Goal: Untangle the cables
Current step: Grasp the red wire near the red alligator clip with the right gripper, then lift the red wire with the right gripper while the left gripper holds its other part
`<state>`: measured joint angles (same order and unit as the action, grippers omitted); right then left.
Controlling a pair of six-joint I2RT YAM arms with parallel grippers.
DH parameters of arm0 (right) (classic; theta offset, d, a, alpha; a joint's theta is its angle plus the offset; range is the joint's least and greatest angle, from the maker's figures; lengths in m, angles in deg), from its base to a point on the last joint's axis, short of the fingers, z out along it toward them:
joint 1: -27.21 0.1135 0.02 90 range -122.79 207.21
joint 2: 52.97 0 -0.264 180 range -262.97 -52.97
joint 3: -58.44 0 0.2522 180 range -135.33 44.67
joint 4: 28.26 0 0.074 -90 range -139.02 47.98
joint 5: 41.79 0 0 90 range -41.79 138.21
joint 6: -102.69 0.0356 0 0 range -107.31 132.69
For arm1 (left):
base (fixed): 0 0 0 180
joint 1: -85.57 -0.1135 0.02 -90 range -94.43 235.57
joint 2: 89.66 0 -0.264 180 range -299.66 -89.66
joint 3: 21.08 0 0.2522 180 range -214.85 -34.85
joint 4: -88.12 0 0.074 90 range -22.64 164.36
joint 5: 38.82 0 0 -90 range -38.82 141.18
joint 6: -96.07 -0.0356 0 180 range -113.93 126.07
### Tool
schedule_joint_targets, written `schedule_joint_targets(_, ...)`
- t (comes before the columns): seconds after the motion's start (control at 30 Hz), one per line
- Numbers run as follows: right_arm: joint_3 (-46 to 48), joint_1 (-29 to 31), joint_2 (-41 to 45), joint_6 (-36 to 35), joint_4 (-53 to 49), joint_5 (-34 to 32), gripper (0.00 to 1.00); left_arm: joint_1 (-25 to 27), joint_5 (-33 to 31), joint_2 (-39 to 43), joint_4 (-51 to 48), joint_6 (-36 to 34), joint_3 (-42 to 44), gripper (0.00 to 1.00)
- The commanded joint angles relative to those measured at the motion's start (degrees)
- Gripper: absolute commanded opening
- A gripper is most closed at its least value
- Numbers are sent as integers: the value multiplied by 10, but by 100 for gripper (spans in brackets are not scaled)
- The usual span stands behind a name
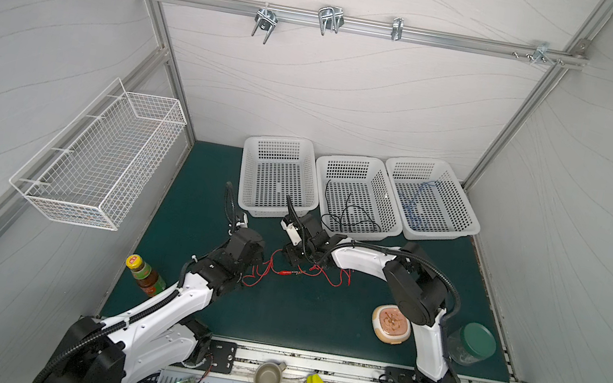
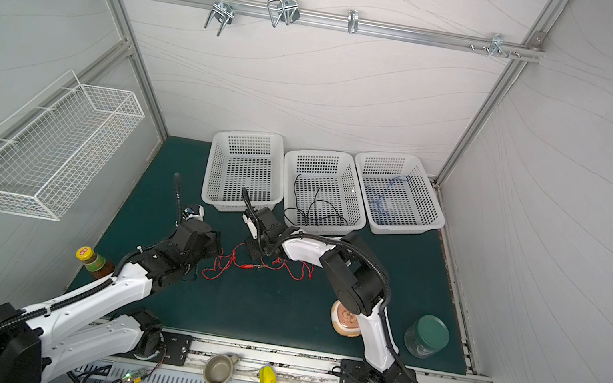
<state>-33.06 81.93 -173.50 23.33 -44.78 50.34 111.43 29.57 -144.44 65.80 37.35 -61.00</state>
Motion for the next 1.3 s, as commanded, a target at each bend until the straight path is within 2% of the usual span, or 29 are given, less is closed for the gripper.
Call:
schedule_joint_targets(0.0,-3,-2,-24,-2,-6,19,31,-4,-5,-2,22,3,-1,58)
schedule_joint_targets(0.23,9,-2,-15,-3,-1,16,0,-5,2,-9,21,3,-6,58)
schedule_joint_targets(0.47,54,-1,63,-6,21,0,0,-7,4,-5,21,0,-10,58)
schedule_joint_targets(0.63,82,5,151,-16,19,-25,0,-7,13,-4,22,-6,-15,61)
schedule_joint_targets(0.8,97,17,247,-45,14,-80,0,-6,27,-6,37,-11,-15,64)
schedule_joint_targets(0.97,109,34,328,-96,15,-164,0,-7,35,-7,46,-13,-17,64)
schedule_joint_targets(1.07,121,38,366,-107,23,-187,0,-7,46,-3,53,-18,-16,63)
schedule_joint_targets(1.17,134,38,405,-109,34,-189,0,-7,99,6,79,-37,-8,64)
schedule_joint_targets(1.27,141,38,436,-110,43,-201,0,-7,184,22,126,-65,6,65)
